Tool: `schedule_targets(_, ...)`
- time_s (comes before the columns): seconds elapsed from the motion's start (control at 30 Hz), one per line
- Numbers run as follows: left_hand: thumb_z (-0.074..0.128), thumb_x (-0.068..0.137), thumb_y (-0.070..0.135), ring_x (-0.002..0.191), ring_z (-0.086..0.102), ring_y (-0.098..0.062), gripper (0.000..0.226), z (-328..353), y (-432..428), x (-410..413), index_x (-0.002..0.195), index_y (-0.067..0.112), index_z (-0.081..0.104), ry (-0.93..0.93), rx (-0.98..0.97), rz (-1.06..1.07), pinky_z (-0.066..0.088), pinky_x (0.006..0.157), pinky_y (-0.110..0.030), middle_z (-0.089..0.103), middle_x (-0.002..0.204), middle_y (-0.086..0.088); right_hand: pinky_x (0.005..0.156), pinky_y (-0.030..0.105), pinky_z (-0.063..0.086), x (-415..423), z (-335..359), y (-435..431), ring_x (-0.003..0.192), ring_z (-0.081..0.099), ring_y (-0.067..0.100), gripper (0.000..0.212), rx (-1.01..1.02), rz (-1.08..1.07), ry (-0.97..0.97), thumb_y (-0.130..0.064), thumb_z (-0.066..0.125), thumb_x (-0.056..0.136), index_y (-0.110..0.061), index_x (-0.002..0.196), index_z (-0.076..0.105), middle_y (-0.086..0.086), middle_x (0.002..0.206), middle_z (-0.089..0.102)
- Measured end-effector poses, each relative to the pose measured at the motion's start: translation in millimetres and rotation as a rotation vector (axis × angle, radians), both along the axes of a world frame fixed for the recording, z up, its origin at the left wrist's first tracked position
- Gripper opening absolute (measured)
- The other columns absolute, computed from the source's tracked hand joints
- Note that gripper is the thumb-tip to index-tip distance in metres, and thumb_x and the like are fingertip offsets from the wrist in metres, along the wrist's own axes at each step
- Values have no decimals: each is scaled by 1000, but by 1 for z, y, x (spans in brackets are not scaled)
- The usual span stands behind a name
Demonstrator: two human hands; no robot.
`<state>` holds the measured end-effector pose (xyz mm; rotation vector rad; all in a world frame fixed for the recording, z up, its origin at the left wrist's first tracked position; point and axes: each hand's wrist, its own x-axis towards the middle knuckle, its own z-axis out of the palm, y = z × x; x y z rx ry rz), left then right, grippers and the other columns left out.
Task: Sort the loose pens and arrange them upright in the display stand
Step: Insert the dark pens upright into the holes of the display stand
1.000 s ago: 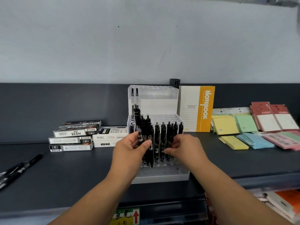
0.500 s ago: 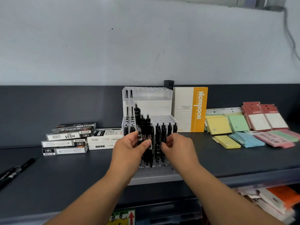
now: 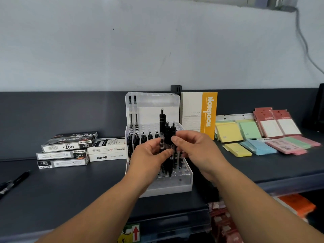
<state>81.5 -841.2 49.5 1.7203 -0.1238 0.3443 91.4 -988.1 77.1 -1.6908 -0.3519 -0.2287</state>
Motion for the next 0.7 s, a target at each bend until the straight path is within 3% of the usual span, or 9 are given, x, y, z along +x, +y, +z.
schedule_targets(0.1, 74, 82, 16, 107, 53, 3, 57, 7, -5, 2, 135, 16, 53, -30, 11, 1, 41, 82, -7, 59, 126, 8, 64, 18, 48, 5, 6, -6, 74, 62, 3, 20, -27, -13, -26, -25, 67, 89, -19, 108, 70, -10, 84, 69)
schedule_targets(0.27, 73, 83, 14, 97, 57, 7, 52, 13, -8, 3, 132, 18, 55, -73, -20, 3, 42, 78, -6, 61, 102, 21, 84, 32, 55, 14, 8, -5, 94, 67, 10, 14, -78, -39, -86, -25, 59, 94, -22, 106, 66, -6, 98, 73)
schedule_targets(0.37, 75, 82, 22, 113, 57, -4, 51, 8, -1, 5, 129, 28, 56, -68, -28, 34, 45, 98, -24, 63, 119, 11, 88, 37, 55, 21, 7, -6, 93, 68, 7, 4, -73, -107, -143, -24, 62, 93, -27, 95, 62, -8, 94, 74)
schedule_targets(0.47, 76, 80, 31, 114, 61, -11, 48, 4, 6, 3, 126, 29, 61, -46, -6, 39, 47, 102, -37, 66, 121, 5, 84, 41, 57, 30, 1, -8, 89, 69, 12, 15, -59, -232, -185, -26, 73, 84, -30, 94, 63, -6, 94, 72)
schedule_targets(0.5, 76, 80, 30, 113, 61, -9, 48, 3, 7, 2, 126, 29, 61, -51, -18, 39, 48, 100, -35, 66, 119, 7, 83, 41, 58, 31, -1, -7, 88, 69, 13, 21, -42, -252, -186, -25, 75, 82, -32, 97, 63, -7, 94, 71)
schedule_targets(0.6, 74, 82, 23, 99, 56, 8, 49, 1, 9, -1, 126, 34, 55, -63, -37, 60, 44, 81, -9, 62, 105, 19, 81, 39, 59, 35, -9, -5, 88, 70, 11, 27, -14, -308, -209, -23, 77, 81, -27, 106, 68, -9, 93, 71)
schedule_targets(0.7, 74, 82, 21, 94, 60, 14, 45, -1, 11, -4, 123, 31, 58, -64, -23, 58, 44, 70, -2, 67, 104, 16, 81, 34, 59, 37, -17, -3, 87, 68, 6, 30, -91, -352, -205, -24, 76, 82, -20, 111, 69, -9, 94, 70)
